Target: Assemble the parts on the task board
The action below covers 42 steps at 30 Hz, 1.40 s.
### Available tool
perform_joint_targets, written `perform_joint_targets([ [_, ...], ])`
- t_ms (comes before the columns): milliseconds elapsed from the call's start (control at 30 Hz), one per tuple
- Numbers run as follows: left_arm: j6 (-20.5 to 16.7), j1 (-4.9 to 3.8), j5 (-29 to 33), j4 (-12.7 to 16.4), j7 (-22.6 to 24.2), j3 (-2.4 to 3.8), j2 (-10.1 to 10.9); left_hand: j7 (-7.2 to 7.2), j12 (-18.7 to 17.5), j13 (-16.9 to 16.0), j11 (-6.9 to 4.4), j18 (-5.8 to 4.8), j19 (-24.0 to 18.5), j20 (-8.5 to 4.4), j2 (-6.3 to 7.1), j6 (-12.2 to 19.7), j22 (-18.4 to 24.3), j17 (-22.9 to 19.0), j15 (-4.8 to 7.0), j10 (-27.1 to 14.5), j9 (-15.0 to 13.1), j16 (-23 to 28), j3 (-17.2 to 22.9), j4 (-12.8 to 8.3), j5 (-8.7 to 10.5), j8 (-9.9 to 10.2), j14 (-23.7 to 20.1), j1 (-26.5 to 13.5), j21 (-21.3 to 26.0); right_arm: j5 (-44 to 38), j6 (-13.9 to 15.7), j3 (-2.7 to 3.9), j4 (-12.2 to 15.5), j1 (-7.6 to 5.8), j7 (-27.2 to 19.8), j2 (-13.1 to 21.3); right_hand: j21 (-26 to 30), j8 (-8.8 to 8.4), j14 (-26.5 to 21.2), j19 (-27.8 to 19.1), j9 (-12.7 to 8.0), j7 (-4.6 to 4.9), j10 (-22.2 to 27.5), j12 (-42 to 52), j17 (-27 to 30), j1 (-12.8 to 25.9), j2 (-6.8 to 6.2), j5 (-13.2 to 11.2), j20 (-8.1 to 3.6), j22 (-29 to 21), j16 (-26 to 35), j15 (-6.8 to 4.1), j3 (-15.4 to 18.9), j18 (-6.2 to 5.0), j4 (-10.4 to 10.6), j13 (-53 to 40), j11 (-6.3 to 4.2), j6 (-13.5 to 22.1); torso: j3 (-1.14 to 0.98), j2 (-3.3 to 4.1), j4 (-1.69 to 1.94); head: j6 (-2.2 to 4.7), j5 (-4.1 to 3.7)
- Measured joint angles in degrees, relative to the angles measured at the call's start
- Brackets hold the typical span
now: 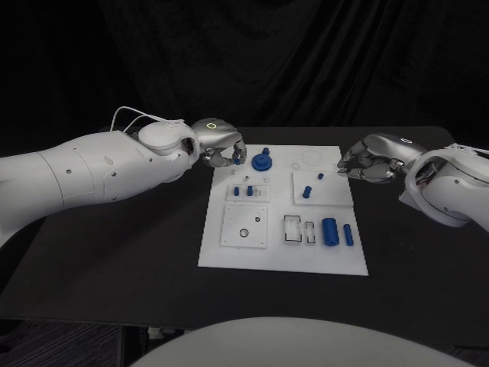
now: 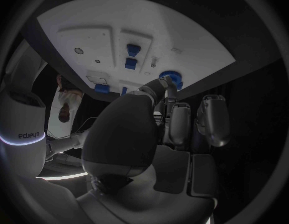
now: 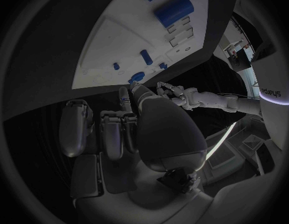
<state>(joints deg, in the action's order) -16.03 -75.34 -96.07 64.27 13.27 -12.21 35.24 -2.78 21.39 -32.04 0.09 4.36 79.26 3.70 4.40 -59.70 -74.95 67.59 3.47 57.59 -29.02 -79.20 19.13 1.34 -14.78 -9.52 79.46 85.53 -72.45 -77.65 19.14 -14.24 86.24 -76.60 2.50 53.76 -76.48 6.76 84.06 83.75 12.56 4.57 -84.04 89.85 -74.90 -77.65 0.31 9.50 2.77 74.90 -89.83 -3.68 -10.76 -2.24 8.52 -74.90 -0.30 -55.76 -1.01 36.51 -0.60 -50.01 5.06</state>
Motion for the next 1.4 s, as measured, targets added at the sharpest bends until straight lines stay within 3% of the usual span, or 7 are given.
perform_joint_targets([
  [500,2.16,2.05,-0.01,-0.49,-0.99,-0.02,-0.54,-0.12,-0.42,0.21,0.00,0.01,0.00,0.00,0.01,0.32,0.01,-0.17,0.00,0.00,-0.06,0.00,-0.32,0.32,0.00,0.45,0.00,-0.90,0.23,0.00,-0.47,0.00,0.16,0.12,0.20,0.42,0.00,0.00,0.00,0.00,0.00,0.00,0.00,0.00,0.00,0.00,0.00,0.00,0.00,0.05,0.00,0.00,0.00,0.00,0.00,0.00,0.00,0.00,0.04,0.06,0.12,0.00,-0.52],
  [1000,2.77,2.40,-0.01,-1.07,-1.90,0.00,-1.98,0.02,-0.41,0.32,0.00,0.02,0.00,0.00,0.01,0.45,0.02,-0.30,0.00,0.00,-0.38,0.00,-0.32,0.31,0.00,0.81,0.00,-0.90,0.22,0.00,-0.77,-0.01,0.16,0.17,0.39,0.32,0.00,0.00,0.00,0.00,0.00,0.00,0.00,0.00,0.00,0.00,0.00,0.00,0.00,0.04,0.00,0.00,0.00,0.00,0.00,0.00,0.00,0.00,0.03,0.16,-0.16,0.00,-0.18],
  [1400,2.52,2.72,-0.01,-2.28,-2.51,0.00,-3.42,0.00,-0.40,0.37,0.16,0.02,0.00,0.00,0.01,0.43,0.02,-0.47,0.00,0.17,-0.37,0.25,-0.14,0.13,-0.35,0.90,0.00,-0.89,-0.01,0.00,-0.92,0.01,0.12,0.18,0.54,0.20,0.00,-0.23,0.00,0.00,-0.05,0.00,0.00,0.00,0.00,0.00,0.00,0.00,0.00,0.03,0.00,0.00,0.00,0.00,0.00,0.00,0.00,0.00,-0.02,0.02,-0.14,0.00,-0.30],
])
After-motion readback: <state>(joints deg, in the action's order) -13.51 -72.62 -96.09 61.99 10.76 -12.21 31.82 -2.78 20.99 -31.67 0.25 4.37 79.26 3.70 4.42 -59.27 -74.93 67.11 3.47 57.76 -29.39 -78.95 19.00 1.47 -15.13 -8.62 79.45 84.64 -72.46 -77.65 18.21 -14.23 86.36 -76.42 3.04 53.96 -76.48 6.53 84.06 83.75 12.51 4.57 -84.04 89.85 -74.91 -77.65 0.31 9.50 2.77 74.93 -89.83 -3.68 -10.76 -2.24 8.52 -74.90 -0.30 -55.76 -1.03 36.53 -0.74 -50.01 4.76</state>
